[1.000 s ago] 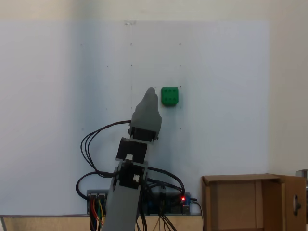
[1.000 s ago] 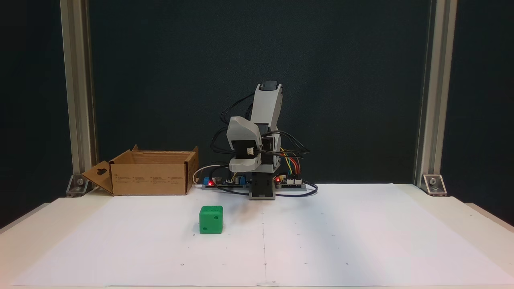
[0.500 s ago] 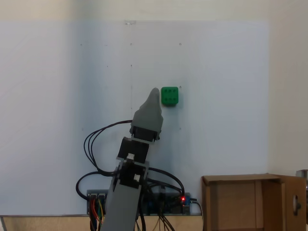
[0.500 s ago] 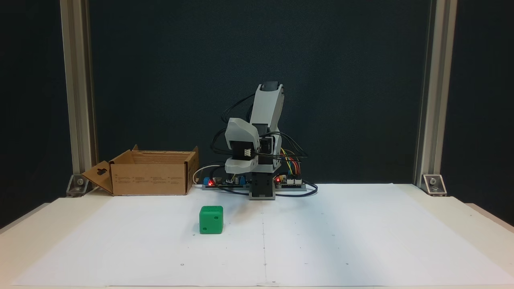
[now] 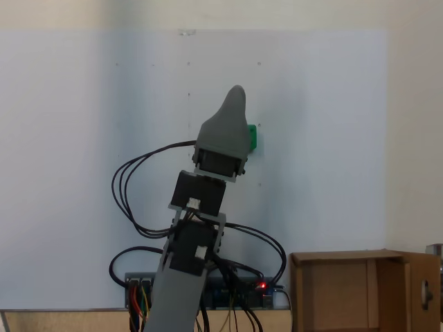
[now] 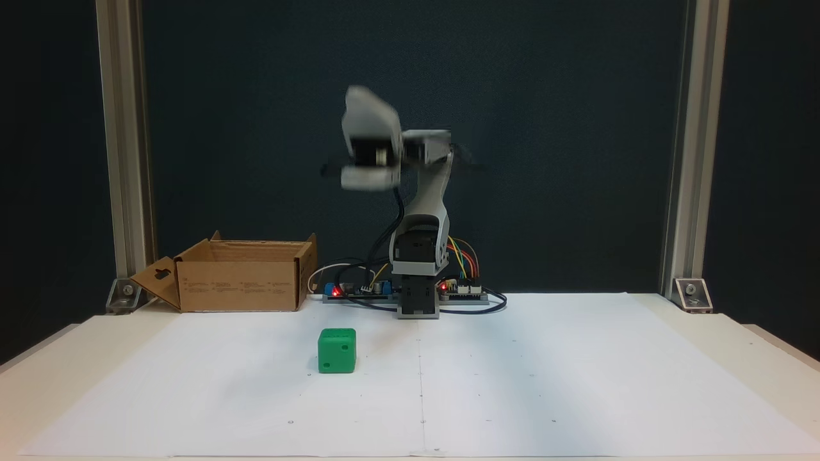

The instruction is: Grasp a green dice and put it in the bin.

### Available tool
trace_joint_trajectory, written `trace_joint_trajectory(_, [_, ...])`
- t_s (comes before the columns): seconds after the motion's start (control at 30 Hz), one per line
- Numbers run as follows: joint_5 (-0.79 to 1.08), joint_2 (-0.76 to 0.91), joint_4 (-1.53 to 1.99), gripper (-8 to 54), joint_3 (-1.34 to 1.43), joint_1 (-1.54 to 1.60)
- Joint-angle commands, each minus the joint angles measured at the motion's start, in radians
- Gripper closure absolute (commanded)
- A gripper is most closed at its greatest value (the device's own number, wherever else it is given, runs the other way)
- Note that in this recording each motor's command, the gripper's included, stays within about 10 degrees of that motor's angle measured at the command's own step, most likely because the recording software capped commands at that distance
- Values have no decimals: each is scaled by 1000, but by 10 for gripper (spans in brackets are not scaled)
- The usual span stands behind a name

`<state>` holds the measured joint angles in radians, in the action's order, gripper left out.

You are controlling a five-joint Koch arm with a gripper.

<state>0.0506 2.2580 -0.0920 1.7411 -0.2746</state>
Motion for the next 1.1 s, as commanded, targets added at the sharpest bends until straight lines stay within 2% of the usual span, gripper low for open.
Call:
trace_joint_trajectory(0.0, [-5, 106, 159, 20, -152, 5])
trace_joint_trajectory(0.33, [-28, 92, 719, 25, -402, 57])
trace_joint_trajectory(0.53, [-46, -51, 1057, 24, -634, 60])
trace_joint_trajectory(0.67, [-44, -121, 1273, 6, -627, 61])
trace_joint_trajectory(1.07, [2, -209, 1876, 15, -565, 23])
